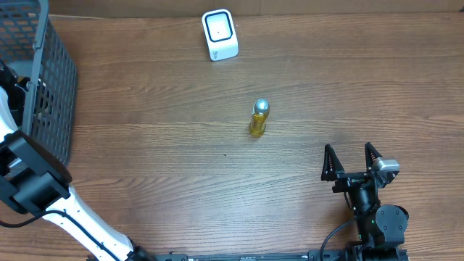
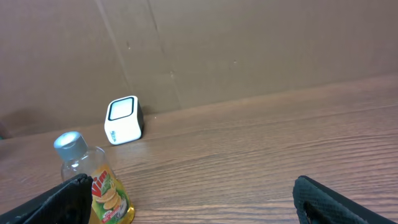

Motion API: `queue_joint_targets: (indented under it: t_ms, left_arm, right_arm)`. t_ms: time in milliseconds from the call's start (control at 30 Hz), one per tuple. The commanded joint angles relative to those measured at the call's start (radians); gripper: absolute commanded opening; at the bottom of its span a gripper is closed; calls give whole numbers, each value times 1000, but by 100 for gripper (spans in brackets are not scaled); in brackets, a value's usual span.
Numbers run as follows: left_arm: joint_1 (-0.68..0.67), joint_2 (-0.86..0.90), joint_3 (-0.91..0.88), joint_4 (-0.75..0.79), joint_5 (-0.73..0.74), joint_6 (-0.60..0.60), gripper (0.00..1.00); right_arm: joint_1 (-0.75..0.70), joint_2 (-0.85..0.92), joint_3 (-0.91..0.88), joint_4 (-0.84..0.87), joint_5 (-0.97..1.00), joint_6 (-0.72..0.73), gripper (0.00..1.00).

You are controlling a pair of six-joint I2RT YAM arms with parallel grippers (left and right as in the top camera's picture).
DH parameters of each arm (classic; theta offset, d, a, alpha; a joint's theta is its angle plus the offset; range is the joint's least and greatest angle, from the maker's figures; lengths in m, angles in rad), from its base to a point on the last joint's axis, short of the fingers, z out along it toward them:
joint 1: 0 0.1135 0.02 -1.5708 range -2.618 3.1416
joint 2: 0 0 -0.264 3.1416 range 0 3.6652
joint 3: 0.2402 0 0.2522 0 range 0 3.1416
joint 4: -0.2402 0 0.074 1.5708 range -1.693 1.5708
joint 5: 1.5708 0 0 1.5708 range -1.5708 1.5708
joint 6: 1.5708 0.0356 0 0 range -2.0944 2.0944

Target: Scan the item barcode

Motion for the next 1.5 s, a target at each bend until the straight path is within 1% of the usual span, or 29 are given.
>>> queue_joint_targets:
  t_ms: [0, 33, 133, 233, 500, 867, 933, 1033, 1133, 1267, 1367, 1467]
  left_arm:
    - [-7, 11, 1, -14, 5, 16, 62]
    - [-7, 10, 2, -21, 6, 16, 61]
    - [-3, -5, 6, -36, 8, 34, 51]
    - [3, -34, 14, -42, 8, 37, 49]
    - [16, -180, 17, -39, 6, 24, 49]
    - [20, -509, 17, 10, 13, -45, 50]
    - [18, -571, 17, 17, 28, -74, 50]
    - [11, -657, 17, 25, 116, -77, 50]
    - [-5, -724, 17, 19, 190, -81, 49]
    - [-50, -798, 17, -21, 240, -103, 49]
    - [-120, -834, 17, -79, 237, -89, 48]
    - [-216, -850, 17, -171, 176, -64, 48]
  right_arm:
    - [6, -10, -11, 4, -3, -4, 100]
    - [6, -10, -11, 4, -3, -4, 100]
    - [6, -10, -11, 4, -3, -4, 100]
    - [6, -10, -11, 4, -3, -4, 100]
    - [6, -10, -11, 4, -3, -4, 100]
    - [6, -10, -11, 4, -3, -4, 100]
    - [6, -10, -11, 4, -3, -4, 100]
    - [6, -10, -11, 4, -3, -4, 100]
    - [6, -10, -11, 4, -3, -4, 100]
    - [6, -10, -11, 4, -3, -4, 100]
    - [6, -10, -11, 4, -3, -4, 100]
    - [6, -10, -11, 4, -3, -4, 100]
